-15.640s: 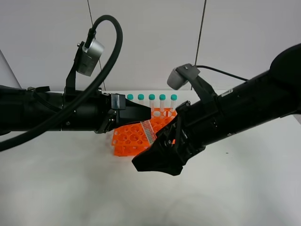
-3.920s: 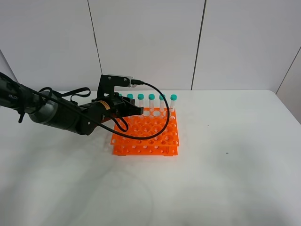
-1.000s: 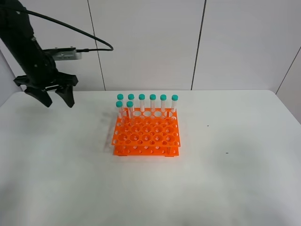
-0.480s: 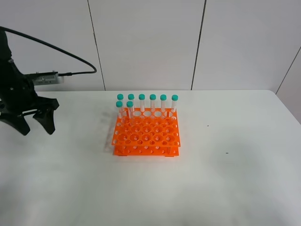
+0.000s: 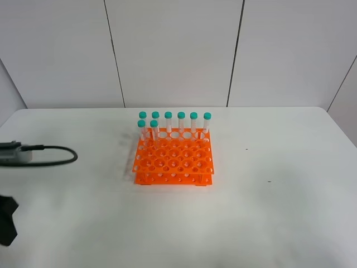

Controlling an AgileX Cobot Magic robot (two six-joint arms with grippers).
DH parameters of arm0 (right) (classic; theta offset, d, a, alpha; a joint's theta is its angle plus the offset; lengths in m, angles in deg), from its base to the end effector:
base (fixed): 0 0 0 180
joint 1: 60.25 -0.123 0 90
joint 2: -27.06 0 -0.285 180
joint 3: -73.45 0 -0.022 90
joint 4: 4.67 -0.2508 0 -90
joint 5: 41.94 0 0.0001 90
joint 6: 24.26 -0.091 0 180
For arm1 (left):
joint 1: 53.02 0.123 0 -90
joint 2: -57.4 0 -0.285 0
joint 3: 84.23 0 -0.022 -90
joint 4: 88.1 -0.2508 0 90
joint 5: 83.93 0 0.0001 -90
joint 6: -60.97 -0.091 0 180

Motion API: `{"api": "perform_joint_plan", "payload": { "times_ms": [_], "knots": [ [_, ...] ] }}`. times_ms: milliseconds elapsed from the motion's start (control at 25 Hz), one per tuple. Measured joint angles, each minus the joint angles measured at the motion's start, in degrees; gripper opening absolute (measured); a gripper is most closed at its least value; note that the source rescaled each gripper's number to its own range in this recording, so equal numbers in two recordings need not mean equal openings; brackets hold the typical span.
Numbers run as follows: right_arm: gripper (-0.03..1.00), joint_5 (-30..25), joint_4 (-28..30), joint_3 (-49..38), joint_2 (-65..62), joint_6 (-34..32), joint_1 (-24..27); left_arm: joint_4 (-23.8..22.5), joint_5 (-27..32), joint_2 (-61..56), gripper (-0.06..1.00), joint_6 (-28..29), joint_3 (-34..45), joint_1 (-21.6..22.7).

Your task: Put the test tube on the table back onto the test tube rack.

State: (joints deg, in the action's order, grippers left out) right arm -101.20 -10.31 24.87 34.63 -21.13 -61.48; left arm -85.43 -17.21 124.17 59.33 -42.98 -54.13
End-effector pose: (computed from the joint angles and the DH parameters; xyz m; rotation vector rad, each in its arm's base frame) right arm -0.0047 0.0076 0.2797 -0.0797 2.0102 0.0961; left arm 0.1411 -0.0066 0.2377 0.0481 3.0485 -0.0659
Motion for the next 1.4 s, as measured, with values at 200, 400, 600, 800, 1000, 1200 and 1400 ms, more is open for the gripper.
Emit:
{"api": "perform_joint_plan", "payload": {
  "times_ms": [200,400,600,800,1000,1200,1400],
  "knots": [
    [0.98,0.0,0.0,0.0,0.0,0.0,0.0,0.0,-4.99,-16.14,0.9,0.16,6.84,0.0],
    [0.98,0.0,0.0,0.0,0.0,0.0,0.0,0.0,-6.62,-30.23,0.9,0.28,7.69,0.0],
    [0.98,0.0,0.0,0.0,0.0,0.0,0.0,0.0,-6.62,-39.98,0.9,0.28,7.69,0.0],
    [0.98,0.0,-0.02,0.0,0.0,0.0,0.0,0.0,-6.62,-47.08,0.9,0.28,7.69,0.0],
    [0.98,0.0,-0.02,0.0,0.0,0.0,0.0,0.0,-6.56,-54.91,0.9,0.28,7.75,0.0],
    [0.98,0.0,-0.02,0.0,0.0,0.0,0.0,0.05,-6.51,-59.14,0.9,0.28,7.95,0.0],
    [0.98,0.0,-0.02,0.0,0.0,0.0,0.0,0.05,-6.55,-59.33,0.9,0.28,7.95,0.0]
  ]
}}
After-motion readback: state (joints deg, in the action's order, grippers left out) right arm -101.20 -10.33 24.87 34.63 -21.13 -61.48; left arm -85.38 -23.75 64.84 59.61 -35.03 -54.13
